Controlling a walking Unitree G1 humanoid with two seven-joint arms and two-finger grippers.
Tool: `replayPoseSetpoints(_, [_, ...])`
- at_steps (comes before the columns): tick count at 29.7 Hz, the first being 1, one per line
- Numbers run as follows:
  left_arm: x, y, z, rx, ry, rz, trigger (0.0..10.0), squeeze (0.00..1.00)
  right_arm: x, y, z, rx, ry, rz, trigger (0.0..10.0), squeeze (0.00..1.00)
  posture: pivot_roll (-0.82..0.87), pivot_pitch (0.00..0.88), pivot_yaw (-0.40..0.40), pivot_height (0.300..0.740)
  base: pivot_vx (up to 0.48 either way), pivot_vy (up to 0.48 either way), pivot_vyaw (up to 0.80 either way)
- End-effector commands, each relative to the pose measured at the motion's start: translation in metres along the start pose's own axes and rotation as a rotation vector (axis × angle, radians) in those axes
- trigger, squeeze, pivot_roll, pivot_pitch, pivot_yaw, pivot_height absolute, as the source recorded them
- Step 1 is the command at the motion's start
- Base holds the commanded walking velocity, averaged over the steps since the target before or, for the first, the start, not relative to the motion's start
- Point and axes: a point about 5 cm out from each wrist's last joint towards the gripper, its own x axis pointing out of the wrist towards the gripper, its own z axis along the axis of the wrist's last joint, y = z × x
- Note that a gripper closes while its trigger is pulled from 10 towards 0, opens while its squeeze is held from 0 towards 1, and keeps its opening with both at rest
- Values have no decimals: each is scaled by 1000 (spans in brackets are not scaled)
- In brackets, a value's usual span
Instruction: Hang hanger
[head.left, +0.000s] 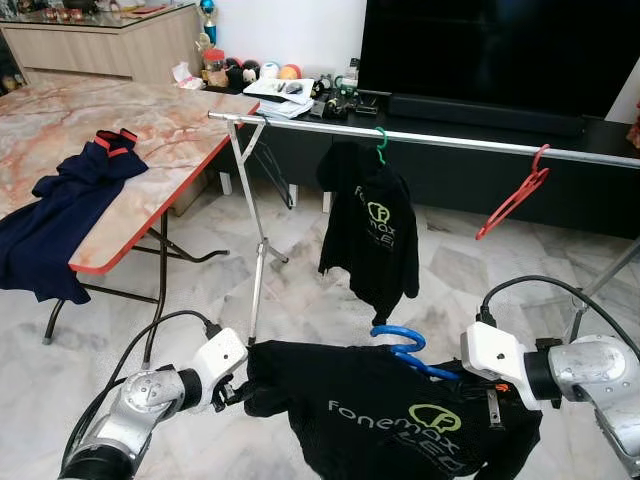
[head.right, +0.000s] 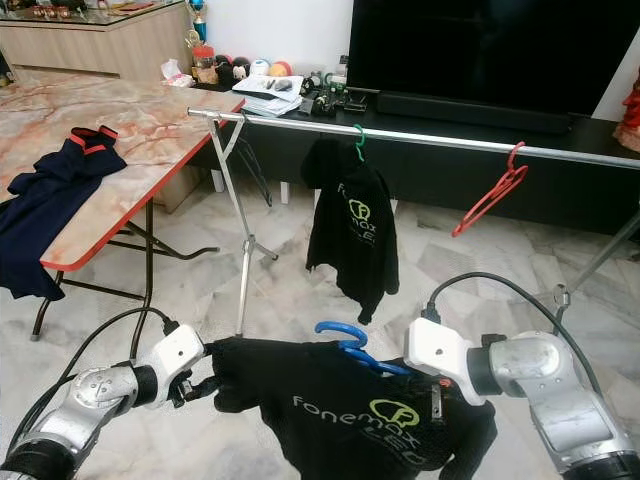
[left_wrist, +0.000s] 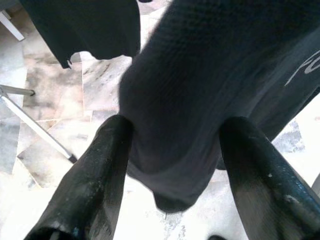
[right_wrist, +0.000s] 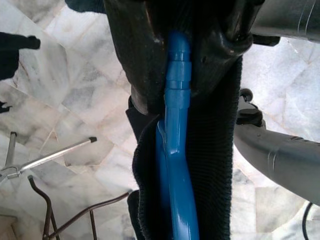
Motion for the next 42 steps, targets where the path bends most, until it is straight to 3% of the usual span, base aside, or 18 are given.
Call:
replayPoseSetpoints(1, [3, 1, 2, 2, 3, 3, 10000, 1000, -5, -3, 13, -45, -27, 1, 10000, 0, 143, 51, -10, 740, 0, 0, 0])
replayPoseSetpoints(8, [7, -2, 2, -19, 9, -14, 10000, 1000, -5, -3, 14, -46, -29, 6, 10000, 0, 137, 59, -10, 740, 0, 0, 0])
replayPoseSetpoints(9, [8, -4, 1, -32, 15, -29, 10000, 286, -6, -3, 15, -45, -30, 4, 10000, 0, 135, 63, -9, 740, 0, 0, 0])
replayPoseSetpoints(10, [8, -5, 0, -37, 20, -37, 10000, 0, -6, -3, 15, -45, -30, 4, 10000, 0, 133, 66, -9, 740, 0, 0, 0])
replayPoseSetpoints(14, [10, -8, -2, -28, 37, -47, 10000, 0, -5, -3, 16, -43, -34, 6, 10000, 0, 134, 70, -9, 740, 0, 0, 0])
replayPoseSetpoints(15, [10, -8, -2, -24, 36, -48, 6471, 0, -5, -3, 16, -43, -34, 6, 10000, 0, 134, 70, -9, 740, 0, 0, 0])
replayPoseSetpoints(16, [10, -8, -2, -25, 32, -44, 0, 0, -5, -3, 16, -43, -34, 5, 10000, 0, 134, 70, -9, 740, 0, 0, 0])
replayPoseSetpoints(42, [9, -4, -2, -53, 13, -8, 0, 0, 0, -3, 17, -41, -50, -1, 10000, 0, 143, 57, -8, 740, 0, 0, 0])
